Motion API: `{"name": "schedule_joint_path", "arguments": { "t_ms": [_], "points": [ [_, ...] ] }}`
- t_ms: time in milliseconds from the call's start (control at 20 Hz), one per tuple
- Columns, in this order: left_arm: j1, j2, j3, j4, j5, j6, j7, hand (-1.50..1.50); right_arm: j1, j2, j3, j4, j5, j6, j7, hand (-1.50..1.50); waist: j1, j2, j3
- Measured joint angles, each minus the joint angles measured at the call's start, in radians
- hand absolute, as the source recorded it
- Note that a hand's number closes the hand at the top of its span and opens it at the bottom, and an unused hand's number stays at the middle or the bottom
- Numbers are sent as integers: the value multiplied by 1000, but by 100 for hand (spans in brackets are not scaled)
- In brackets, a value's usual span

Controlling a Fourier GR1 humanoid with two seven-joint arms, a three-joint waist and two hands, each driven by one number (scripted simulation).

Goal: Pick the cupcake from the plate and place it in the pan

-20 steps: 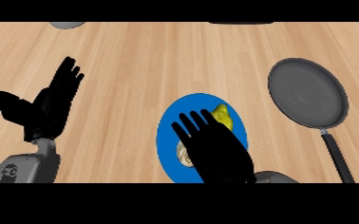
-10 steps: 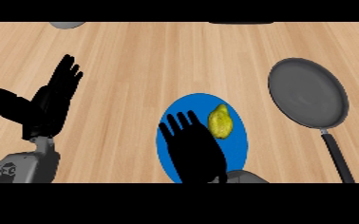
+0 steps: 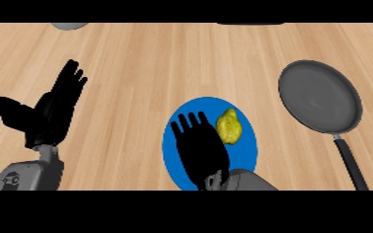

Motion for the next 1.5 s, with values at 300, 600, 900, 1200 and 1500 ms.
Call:
{"name": "schedule_joint_path", "arguments": {
  "t_ms": [300, 600, 900, 1200, 1500],
  "points": [
    [-24, 1, 23, 9, -7, -11, 15, 0, 4, 38, -18, 114, 65, -28, -62, -150, 0, 0, 0],
    [-18, -11, 31, 11, -17, -21, 10, 0, 7, 43, -28, 199, 103, -110, -136, -150, 1, 0, 0],
    [-10, -25, 32, 0, -28, -29, 15, 0, 10, 54, -35, 251, 105, -133, -168, -150, 1, 0, 0],
    [-13, -32, 36, -11, -28, -38, 31, 0, -11, 57, -11, 361, 107, -221, -264, 150, 4, 0, 0],
    [-41, -39, 42, 2, -43, -32, 48, 0, -7, 58, -28, 401, 159, -295, -367, 150, 1, -4, 1]
  ]
}}
